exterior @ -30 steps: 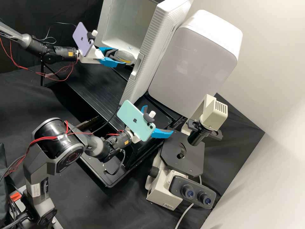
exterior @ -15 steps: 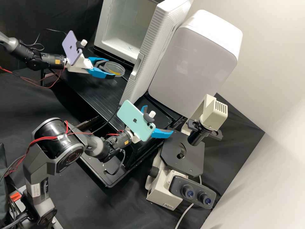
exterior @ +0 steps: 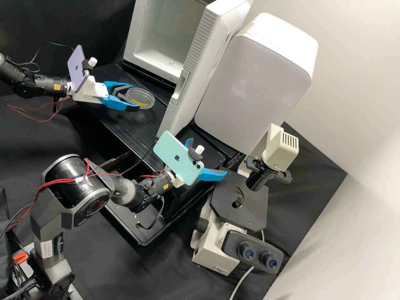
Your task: Take the petri dish out of the incubator
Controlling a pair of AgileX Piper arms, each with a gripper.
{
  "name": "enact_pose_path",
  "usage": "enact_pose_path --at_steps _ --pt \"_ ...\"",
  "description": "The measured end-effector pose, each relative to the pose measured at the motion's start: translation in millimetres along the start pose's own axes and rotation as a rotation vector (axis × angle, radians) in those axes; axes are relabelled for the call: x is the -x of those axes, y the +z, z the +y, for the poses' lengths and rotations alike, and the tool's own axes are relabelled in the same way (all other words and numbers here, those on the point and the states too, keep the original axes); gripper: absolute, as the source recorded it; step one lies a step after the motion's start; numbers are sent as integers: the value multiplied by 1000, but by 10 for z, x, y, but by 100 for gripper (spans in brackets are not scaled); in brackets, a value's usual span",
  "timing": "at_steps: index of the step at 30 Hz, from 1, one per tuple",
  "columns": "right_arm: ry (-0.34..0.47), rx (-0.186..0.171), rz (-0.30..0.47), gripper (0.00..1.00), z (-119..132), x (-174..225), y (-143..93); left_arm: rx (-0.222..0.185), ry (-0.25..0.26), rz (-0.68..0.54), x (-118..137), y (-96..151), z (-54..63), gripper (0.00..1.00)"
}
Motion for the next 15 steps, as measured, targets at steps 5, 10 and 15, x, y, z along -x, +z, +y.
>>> enact_pose_path --at_steps 5,10,15 --pt "0 0 0 100 0 0 0 3 -15 0 30 5 -52 0" --pt "0 0 0 100 0 0 0 24 -16 16 80 -12 -80 0" --pt "0 0 0 100 0 0 0 43 -29 26 146 -13 -132 0"
